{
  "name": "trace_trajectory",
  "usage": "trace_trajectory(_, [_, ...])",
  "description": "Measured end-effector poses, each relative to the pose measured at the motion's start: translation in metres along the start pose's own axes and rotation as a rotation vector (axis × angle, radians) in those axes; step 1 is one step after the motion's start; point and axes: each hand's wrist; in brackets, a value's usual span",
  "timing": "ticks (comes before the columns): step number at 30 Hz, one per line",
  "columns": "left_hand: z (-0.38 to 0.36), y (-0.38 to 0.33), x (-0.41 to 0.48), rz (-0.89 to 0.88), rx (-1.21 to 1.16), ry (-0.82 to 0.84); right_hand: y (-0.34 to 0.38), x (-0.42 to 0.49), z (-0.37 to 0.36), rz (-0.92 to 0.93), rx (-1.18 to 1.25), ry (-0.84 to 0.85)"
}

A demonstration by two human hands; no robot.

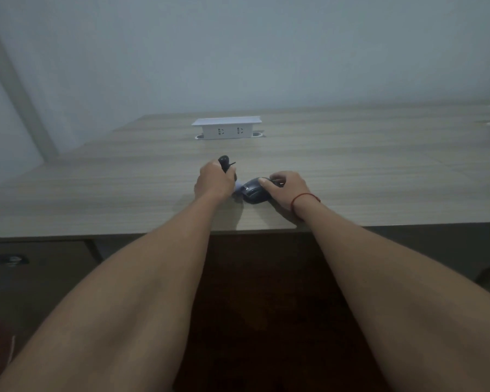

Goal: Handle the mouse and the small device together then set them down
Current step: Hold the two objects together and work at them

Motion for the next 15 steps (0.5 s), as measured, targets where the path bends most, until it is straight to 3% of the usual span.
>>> trace_trajectory(4, [0.0009, -0.0066, 0.0016, -0.062, -0.185, -0.071, 0.0015, -0.0015, -0.0023, 0.024, 0.003, 0.012])
trace_trajectory(8, [-0.0009, -0.001, 0.0041, 0.009, -0.011, 0.095, 0.0022, -0.0038, -0.0052, 0.048, 0.007, 0.003])
trace_trajectory(12, [0.0027, -0.0025, 0.008, -0.084, -0.063, -0.026, 0.0021, -0.0041, -0.007, 0.048, 0.013, -0.006])
trace_trajectory(15, [-0.0031, 0.0002, 0.0053, -0.053, -0.021, 0.072, 0.0021, -0.006, -0.0086, 0.069, -0.003, -0.031])
Point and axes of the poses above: each hand's wrist, its own x-axis towards the middle knuckle, its own z-axis out of the back of the hand, y = z × x, and after that the axes turned 15 degrees about -z, right-handed
